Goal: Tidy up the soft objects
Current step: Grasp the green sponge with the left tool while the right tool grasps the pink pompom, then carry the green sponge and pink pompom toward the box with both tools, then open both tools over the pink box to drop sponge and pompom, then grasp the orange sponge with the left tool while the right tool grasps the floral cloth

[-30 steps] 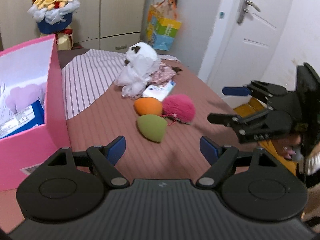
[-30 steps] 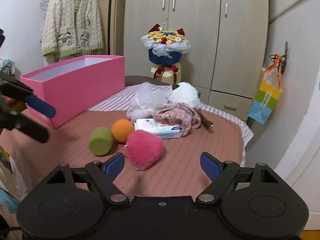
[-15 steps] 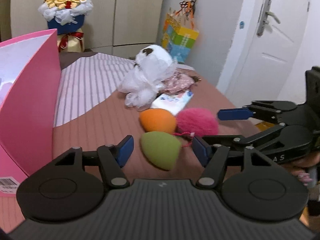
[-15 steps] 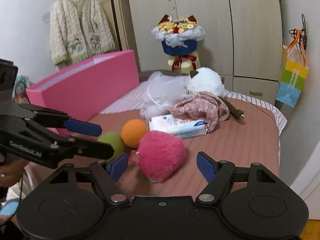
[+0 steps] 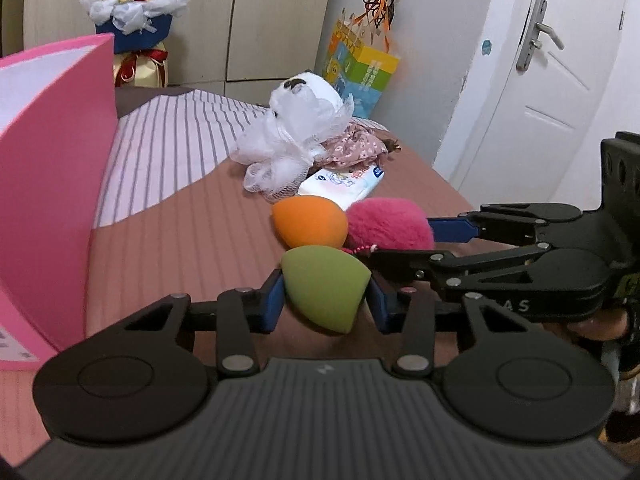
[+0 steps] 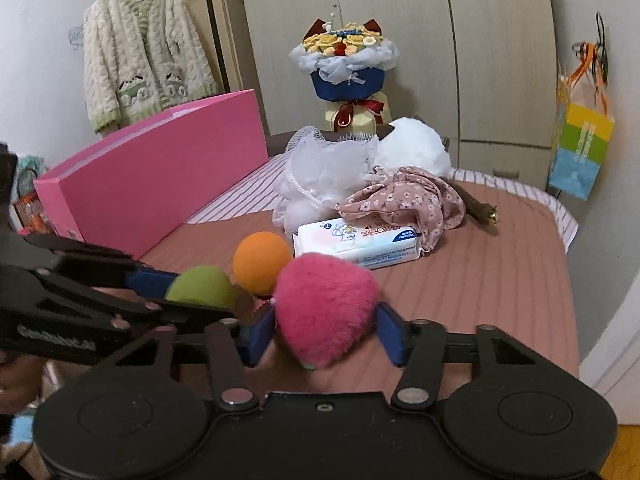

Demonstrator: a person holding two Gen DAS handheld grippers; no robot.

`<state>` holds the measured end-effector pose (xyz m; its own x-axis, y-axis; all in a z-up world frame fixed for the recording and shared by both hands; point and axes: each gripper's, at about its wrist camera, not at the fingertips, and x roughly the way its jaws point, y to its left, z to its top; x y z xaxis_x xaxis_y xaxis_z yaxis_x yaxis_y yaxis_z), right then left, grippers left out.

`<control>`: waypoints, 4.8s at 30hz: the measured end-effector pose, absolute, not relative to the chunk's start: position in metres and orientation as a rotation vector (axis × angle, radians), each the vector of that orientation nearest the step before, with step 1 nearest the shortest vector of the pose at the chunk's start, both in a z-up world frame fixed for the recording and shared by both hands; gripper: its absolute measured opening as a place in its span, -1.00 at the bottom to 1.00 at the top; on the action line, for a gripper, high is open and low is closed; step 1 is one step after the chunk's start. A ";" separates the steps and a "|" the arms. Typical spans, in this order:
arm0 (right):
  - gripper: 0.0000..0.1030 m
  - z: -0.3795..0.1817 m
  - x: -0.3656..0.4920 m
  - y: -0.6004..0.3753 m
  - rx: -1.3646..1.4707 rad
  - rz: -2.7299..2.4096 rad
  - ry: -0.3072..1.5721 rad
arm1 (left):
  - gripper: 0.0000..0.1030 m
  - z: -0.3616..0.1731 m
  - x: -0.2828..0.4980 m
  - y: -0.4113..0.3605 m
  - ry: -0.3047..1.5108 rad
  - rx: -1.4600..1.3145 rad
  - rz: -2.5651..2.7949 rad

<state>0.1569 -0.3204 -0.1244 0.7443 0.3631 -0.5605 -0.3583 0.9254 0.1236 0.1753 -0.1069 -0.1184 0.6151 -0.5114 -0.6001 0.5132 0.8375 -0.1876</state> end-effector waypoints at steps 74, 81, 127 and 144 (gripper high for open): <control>-0.09 0.034 0.155 -0.111 -0.054 0.643 0.596 | -0.16 0.031 0.199 0.108 0.695 0.038 -0.395; -0.09 0.017 0.211 -0.105 -0.103 0.572 0.642 | -0.16 0.001 0.271 0.101 0.823 0.047 -0.396; 0.34 0.059 0.177 -0.156 -0.056 0.576 0.684 | 0.34 0.054 0.178 0.118 0.768 0.083 -0.501; 0.34 0.051 0.062 -0.273 0.052 0.435 0.579 | 0.34 0.049 0.092 0.030 0.744 0.203 -0.670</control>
